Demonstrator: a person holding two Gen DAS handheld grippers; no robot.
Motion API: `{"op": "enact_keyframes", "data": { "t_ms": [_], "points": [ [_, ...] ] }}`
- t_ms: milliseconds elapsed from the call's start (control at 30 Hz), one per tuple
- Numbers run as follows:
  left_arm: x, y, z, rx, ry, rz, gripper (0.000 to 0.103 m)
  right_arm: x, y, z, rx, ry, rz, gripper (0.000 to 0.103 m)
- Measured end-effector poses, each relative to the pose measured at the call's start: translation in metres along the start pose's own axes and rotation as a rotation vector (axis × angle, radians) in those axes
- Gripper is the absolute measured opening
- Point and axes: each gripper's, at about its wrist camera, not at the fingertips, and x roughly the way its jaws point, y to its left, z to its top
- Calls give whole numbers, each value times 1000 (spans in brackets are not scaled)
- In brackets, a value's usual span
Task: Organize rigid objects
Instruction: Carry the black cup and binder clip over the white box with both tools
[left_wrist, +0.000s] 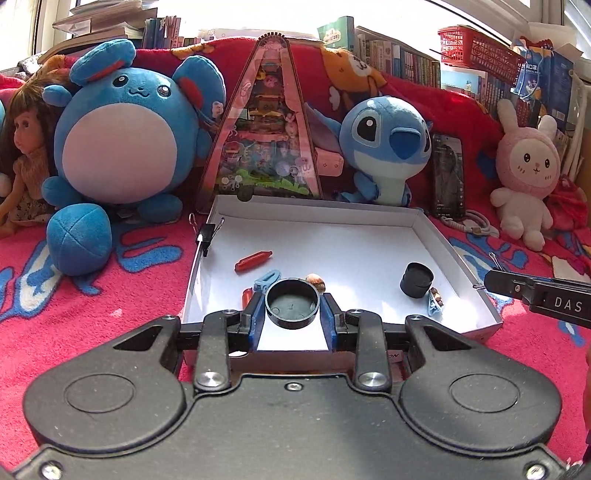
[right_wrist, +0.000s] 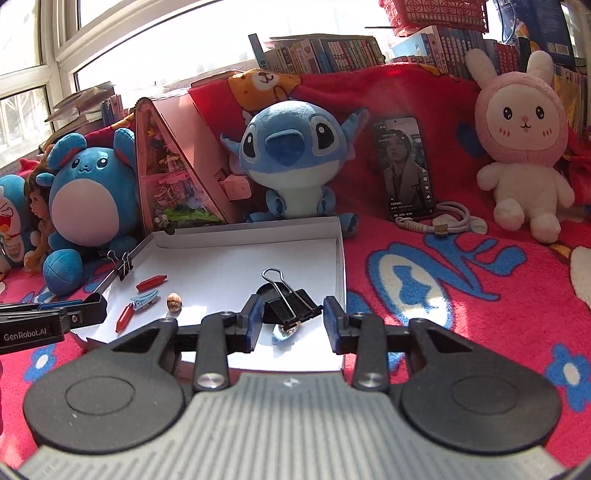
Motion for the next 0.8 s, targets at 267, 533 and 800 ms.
{"op": "enact_keyframes", "data": {
  "t_ms": [267, 533, 800],
  "points": [
    [21, -1, -2, -1, 27, 23, 30, 19, 2, -8, 68, 26, 16, 40],
    [34, -3, -7, -1, 44, 36, 30, 34, 11, -16, 97, 33, 51, 40],
    [45, -3, -9, 5, 49, 47, 30, 44, 32, -17, 58, 13, 99, 40]
  ]
}}
